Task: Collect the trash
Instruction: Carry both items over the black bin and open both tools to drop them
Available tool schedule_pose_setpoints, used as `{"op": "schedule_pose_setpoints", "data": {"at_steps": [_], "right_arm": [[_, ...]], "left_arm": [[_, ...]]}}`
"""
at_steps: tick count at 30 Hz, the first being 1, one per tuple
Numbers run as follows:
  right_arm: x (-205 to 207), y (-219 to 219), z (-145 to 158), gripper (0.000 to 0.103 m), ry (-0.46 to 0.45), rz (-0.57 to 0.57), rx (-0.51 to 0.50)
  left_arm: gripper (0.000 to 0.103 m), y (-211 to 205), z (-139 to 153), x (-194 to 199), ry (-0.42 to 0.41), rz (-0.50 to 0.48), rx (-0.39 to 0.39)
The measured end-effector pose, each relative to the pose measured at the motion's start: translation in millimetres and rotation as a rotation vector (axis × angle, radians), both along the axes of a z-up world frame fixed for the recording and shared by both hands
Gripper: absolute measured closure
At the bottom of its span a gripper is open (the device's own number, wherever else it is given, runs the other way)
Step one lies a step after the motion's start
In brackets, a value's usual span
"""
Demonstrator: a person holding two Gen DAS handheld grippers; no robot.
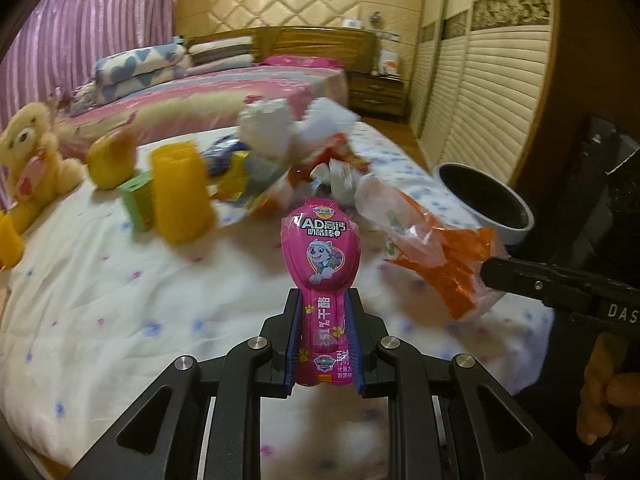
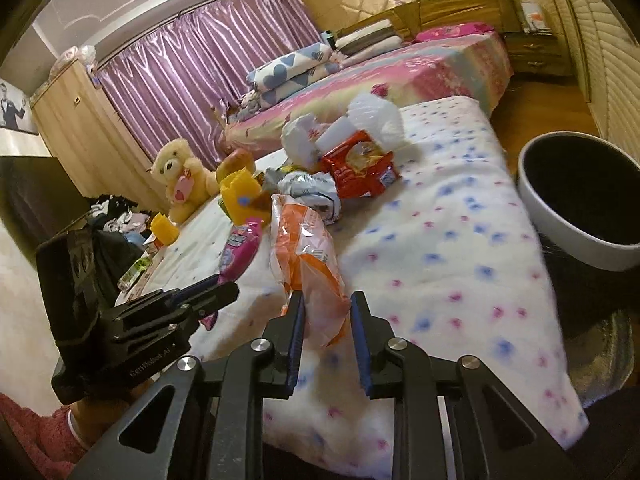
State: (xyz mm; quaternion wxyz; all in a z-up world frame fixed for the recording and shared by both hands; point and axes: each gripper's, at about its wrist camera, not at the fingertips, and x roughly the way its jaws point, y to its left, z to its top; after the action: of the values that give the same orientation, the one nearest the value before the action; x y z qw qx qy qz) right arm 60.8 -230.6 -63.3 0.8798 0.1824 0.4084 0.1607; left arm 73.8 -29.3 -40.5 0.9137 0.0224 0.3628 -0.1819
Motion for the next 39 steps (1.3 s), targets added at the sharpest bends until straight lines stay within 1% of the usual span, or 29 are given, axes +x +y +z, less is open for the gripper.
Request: {"op": "schedule_pose_setpoints", "data": {"at_steps": [4,14,23,30,34,39], "right_arm": [[-8.7,-16.6,3.1,0.081,-0.008,-0.051,-0.020],[-16.3,-72.5,8.7,0.081,-0.021,-0.208,-0.037],[-9.3,-116.8,3.3,0.081,0.011,-0.334,-0.070],[3.3,-145.1,-1.9,0.081,0.041,-0.411,-0.111],[10.3,-160.5,-3.0,0.081,0.054,-0.447,-0.137],[18.1,-176.5,-5.5,0.081,0.073,-0.484,-0.161]], "left_arm": [[0.084,-16.2,1.7,2.5,-0.001,-0.052,0.007],[0.084,-52.5,-0.3,38.6,0.012,-0.154,0.018],[0.084,-84.5,-5.0,69.6,0.027,-0.211,0.036],[0.084,-125.4,-7.8,94.3,0.027,-0.256,0.060],[0.084,-152.8,-10.0,111.8,0.039,-0.275,0.049],[0.084,-180.2,-14.8,131.9,0.051,-0.296,0.055]]}}
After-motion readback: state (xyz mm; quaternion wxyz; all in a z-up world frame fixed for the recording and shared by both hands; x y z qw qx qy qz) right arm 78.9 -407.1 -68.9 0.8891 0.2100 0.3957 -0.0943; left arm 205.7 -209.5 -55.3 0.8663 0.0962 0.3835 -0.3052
